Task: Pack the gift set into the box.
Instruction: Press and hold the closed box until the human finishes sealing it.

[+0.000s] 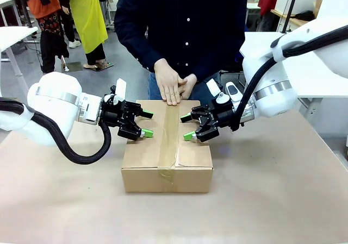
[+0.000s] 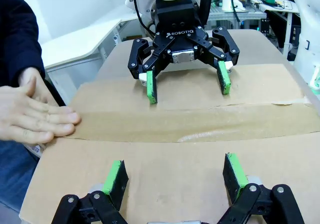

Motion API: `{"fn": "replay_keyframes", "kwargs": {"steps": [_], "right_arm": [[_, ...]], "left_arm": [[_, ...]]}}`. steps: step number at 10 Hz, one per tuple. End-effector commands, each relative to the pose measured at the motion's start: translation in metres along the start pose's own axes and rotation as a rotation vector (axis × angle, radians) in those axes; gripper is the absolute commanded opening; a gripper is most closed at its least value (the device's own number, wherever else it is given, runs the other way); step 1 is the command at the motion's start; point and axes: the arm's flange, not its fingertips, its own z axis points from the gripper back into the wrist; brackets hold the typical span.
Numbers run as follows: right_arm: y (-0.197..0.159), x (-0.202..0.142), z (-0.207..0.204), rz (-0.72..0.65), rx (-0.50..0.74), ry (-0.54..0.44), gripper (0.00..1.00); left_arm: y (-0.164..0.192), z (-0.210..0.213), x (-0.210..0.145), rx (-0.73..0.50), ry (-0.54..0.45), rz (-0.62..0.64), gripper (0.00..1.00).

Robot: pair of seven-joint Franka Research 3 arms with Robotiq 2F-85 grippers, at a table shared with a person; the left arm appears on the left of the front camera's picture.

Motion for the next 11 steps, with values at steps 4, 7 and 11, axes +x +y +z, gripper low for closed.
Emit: {"fn": "replay_keyframes", "kwargs": {"steps": [4, 7, 11], "right_arm": [[0.0016, -0.0023, -0.0010, 0.009, -0.005, -0.001, 1.00], [0.0016, -0.0023, -0.0010, 0.009, -0.005, -0.001, 1.00], [0.0016, -0.0023, -0.0010, 0.009, -0.005, -0.001, 1.00]], "left_arm": [[-0.0014, -0.0001, -0.0010, 0.002, 0.004, 0.003, 1.00], [-0.0014, -0.0001, -0.0010, 0.002, 0.004, 0.003, 1.00], [-0.0014, -0.0001, -0.0010, 0.002, 0.004, 0.003, 1.00]]}}
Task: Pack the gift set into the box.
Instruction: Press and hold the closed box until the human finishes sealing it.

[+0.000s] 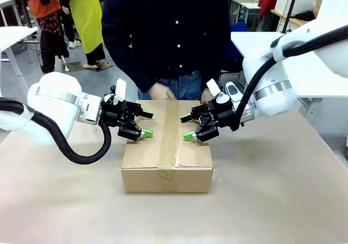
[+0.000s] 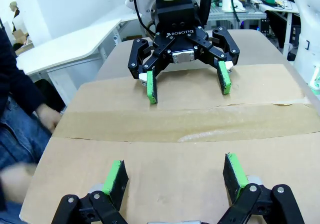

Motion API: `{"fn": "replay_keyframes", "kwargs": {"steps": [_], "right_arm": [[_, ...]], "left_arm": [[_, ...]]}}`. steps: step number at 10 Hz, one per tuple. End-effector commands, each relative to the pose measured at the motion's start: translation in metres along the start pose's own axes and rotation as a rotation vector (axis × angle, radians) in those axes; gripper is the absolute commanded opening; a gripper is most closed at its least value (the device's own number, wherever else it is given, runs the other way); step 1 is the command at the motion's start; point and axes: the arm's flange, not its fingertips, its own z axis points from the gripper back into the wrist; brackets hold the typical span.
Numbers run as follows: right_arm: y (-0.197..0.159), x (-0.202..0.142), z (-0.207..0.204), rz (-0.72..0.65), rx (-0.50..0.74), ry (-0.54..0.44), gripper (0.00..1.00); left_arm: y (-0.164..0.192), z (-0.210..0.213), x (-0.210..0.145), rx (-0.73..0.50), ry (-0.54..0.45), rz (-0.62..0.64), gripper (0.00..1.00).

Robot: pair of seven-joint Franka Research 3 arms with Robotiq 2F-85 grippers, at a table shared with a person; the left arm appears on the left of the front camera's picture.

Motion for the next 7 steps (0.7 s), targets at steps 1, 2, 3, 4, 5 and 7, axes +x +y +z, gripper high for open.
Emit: {"fn": "replay_keyframes", "kwargs": {"steps": [1, 2, 3, 4, 5, 7], "right_arm": [[0.001, -0.003, -0.001, 0.008, -0.006, 0.000, 1.00], [0.001, -0.003, -0.001, 0.008, -0.006, 0.000, 1.00], [0.001, -0.003, -0.001, 0.008, -0.006, 0.000, 1.00], [0.001, -0.003, -0.001, 0.008, -0.006, 0.000, 1.00], [0.000, 0.000, 0.000, 0.000, 0.000, 0.000, 1.00], [0.034, 0.022, 0.089, -0.090, -0.139, -0.103, 1.00]], "left_arm": [[-0.001, 0.000, -0.001, 0.002, 0.004, 0.003, 1.00], [-0.001, 0.000, -0.001, 0.002, 0.004, 0.003, 1.00], [-0.001, 0.000, -0.001, 0.002, 0.004, 0.003, 1.00], [-0.001, 0.000, -0.001, 0.002, 0.004, 0.003, 1.00], [0.000, 0.000, 0.000, 0.000, 0.000, 0.000, 1.00], [-0.016, 0.082, 0.024, -0.090, -0.056, 0.137, 1.00]]}}
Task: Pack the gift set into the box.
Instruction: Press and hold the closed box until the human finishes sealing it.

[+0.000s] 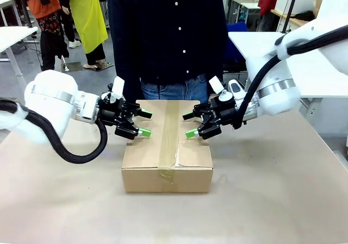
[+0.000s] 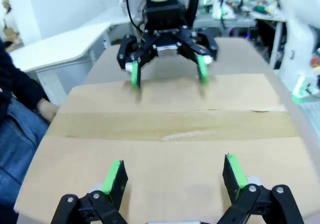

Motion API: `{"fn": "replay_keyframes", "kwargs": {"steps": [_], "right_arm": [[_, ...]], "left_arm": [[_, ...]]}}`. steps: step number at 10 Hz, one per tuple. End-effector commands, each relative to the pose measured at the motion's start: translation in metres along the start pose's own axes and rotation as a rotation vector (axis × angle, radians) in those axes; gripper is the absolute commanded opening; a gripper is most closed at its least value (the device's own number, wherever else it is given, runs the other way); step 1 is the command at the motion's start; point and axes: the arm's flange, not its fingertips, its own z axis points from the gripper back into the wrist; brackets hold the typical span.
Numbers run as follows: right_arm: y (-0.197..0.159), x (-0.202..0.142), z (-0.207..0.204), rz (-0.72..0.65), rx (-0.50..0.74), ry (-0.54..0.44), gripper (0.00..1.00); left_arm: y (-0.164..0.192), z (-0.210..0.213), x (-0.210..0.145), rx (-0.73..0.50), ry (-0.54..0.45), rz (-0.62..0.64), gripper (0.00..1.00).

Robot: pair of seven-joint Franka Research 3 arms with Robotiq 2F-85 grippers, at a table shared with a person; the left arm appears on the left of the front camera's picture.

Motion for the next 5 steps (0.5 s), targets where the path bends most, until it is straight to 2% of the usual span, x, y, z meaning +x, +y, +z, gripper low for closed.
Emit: {"fn": "replay_keyframes", "kwargs": {"steps": [1, 2, 3, 4, 5], "right_arm": [[0.055, 0.011, 0.134, -0.155, -0.254, -0.129, 1.00], [0.084, -0.004, 0.196, -0.222, -0.340, -0.207, 1.00], [0.108, -0.029, 0.242, -0.253, -0.394, -0.243, 1.00], [0.119, -0.056, 0.270, -0.270, -0.470, -0.325, 1.00], [0.099, -0.073, 0.262, -0.348, -0.622, -0.273, 1.00]], "left_arm": [[-0.034, 0.116, 0.011, 0.057, -0.052, 0.129, 1.00], [-0.052, 0.167, -0.006, 0.127, -0.101, 0.157, 1.00], [-0.066, 0.210, -0.034, 0.191, -0.141, 0.196, 1.00], [-0.076, 0.240, -0.064, 0.297, -0.187, 0.227, 1.00], [-0.067, 0.243, -0.077, 0.390, -0.279, 0.288, 1.00]]}}
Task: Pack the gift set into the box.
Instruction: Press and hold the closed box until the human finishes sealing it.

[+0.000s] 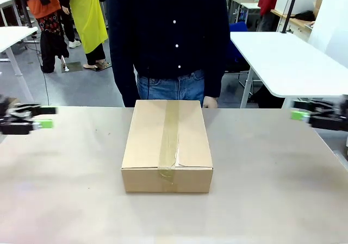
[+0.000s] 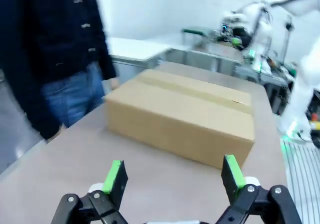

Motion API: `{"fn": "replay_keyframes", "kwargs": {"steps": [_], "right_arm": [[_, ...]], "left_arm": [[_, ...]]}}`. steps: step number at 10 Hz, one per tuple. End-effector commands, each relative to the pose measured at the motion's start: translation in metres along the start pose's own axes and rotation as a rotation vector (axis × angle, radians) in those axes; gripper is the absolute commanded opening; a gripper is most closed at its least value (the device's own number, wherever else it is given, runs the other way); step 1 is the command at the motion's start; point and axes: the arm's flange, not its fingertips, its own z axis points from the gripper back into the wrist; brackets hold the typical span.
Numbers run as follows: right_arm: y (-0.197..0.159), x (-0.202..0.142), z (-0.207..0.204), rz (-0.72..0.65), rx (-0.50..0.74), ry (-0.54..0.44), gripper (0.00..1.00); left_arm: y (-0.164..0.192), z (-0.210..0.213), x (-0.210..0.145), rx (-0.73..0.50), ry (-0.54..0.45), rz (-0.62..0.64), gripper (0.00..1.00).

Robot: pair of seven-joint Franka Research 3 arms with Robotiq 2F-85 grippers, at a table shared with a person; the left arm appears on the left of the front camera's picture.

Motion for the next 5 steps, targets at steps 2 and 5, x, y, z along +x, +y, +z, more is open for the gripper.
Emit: {"fn": "replay_keyframes", "kwargs": {"steps": [2, 5], "right_arm": [[0.0154, 0.0108, -0.0426, 0.042, 0.114, 0.038, 1.00], [0.0154, 0.0108, -0.0426, 0.042, 0.114, 0.038, 1.00]], "left_arm": [[-0.0076, -0.0411, 0.0176, -0.093, 0.051, -0.056, 1.00], [-0.0076, -0.0411, 0.0176, -0.093, 0.051, -0.056, 1.00]]}}
